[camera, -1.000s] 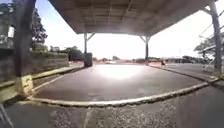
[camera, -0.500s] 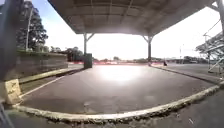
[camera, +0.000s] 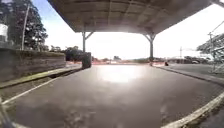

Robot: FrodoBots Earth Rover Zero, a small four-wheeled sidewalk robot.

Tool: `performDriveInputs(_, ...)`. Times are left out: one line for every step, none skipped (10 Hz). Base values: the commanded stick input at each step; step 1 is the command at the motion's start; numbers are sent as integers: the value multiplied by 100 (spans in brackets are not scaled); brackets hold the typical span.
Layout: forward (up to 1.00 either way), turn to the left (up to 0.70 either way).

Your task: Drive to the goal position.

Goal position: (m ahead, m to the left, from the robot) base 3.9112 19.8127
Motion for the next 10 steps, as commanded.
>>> performDriveInputs(70,0)
performDriveInputs(70,0)
performDriveInputs(70,0)
performDriveInputs(70,0)
performDriveInputs(70,0)
performDriveInputs(70,0)
performDriveInputs(70,0)
performDriveInputs(70,0)
performDriveInputs(70,0)
performDriveInputs(70,0)
